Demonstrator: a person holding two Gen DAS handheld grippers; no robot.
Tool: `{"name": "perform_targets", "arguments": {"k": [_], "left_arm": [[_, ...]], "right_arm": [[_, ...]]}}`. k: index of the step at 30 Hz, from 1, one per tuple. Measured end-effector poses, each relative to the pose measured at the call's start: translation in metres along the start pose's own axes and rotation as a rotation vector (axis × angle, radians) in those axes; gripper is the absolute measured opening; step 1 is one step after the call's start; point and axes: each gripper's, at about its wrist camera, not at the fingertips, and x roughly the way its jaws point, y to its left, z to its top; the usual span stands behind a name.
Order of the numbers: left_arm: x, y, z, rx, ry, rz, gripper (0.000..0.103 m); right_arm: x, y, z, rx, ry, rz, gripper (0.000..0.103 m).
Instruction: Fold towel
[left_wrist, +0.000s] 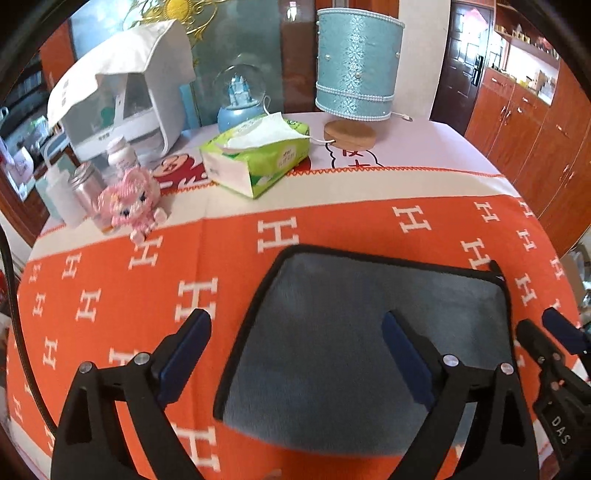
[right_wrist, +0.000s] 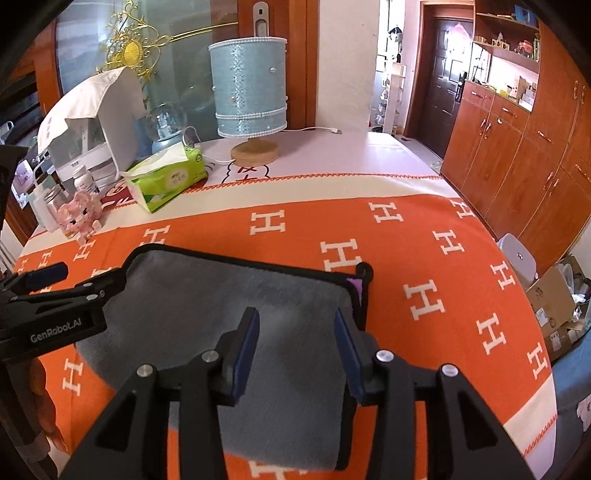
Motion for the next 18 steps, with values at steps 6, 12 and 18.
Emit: {"name": "perform_targets", "arguments": {"k": [6,12,18], "left_arm": [[-0.021,0.002,-0.015,-0.01,-0.016,0.003,0.102],[-0.048,-0.001,-0.028,-0.002,-0.021,-0.015,0.102],[-0.088,-0.005,-0.055,0.011,-0.043,-0.018,0.102]], "right_arm": [[-0.016,0.001,-0.009,0.015,-0.007,0.003,0.058],[-0.033,0.0,-0.017,0.038,-0.005,0.028,0.058],[-0.056,0.003,-0.033,0.044,0.003,0.054,0.059]]}}
